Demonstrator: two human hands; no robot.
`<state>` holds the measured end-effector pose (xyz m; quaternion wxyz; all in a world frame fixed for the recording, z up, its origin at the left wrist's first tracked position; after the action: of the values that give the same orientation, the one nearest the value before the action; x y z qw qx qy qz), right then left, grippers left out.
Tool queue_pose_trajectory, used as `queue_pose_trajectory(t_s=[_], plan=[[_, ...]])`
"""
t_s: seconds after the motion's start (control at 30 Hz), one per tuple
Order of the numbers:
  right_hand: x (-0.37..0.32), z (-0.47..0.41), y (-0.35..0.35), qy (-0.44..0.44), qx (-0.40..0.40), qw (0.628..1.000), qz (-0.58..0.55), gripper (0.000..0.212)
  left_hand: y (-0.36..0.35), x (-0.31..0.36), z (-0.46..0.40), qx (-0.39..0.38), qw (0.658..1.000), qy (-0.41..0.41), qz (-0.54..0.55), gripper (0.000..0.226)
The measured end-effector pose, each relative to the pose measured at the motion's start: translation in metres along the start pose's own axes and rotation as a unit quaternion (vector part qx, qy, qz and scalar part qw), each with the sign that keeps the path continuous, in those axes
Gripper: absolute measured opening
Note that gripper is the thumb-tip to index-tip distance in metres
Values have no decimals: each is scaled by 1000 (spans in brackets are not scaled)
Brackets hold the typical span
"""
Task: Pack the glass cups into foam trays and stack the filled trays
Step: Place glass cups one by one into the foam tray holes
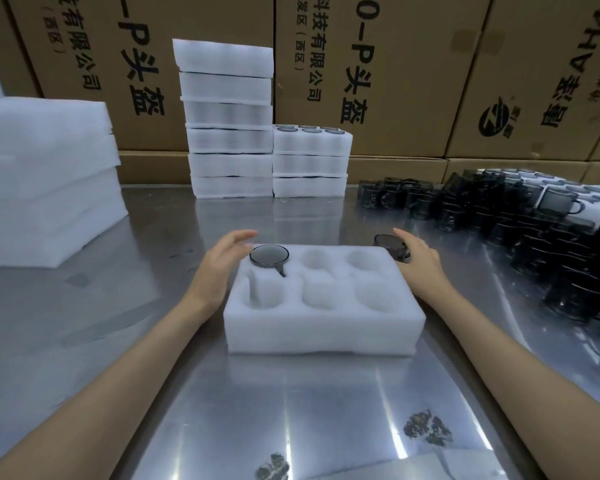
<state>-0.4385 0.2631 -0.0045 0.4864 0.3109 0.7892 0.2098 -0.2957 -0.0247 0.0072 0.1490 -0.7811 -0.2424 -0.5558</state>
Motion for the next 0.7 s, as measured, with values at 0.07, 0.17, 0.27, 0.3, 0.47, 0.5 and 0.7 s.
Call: queue_pose_trajectory(t_s=[0.07,0.17,0.27,0.3,0.47,0.5,0.7], plan=[[3,-3,2,-1,10,1000,-11,62,-8,5,3,-41,998,-33,-32,33],[1,-4,15,-22,84,995,-42,58,-14,4,4,-58,996,-40,-58,38],[-13,-3,42,-54,190,974,-111,60,-15,5,3,-46,995,-47,-74,40],[-23,-2,51,-50,212,965,-145,61,-15,5,2,-46,995,-49,-76,40],[-94,17,50,23,129,964,-230,42,-16,1,0,-52,994,-56,-76,39],[-108,22,42,49,110,971,-207,38,-16,1,0,-53,994,-59,-78,39],[-148,41,-9,86,24,995,-50,52,-16,0,-1,-66,990,-84,-93,39]])
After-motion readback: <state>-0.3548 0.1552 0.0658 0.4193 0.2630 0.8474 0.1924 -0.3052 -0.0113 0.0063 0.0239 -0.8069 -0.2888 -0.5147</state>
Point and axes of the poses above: each hand's wrist, its own z-axis away from the middle knuckle, its own y-axis out of the back of the hand, x = y × z, the point moved 7 cm from there along -z, towards the middle knuckle, and after that the axes turned 13 degrees about x, right-handed, at the moved point
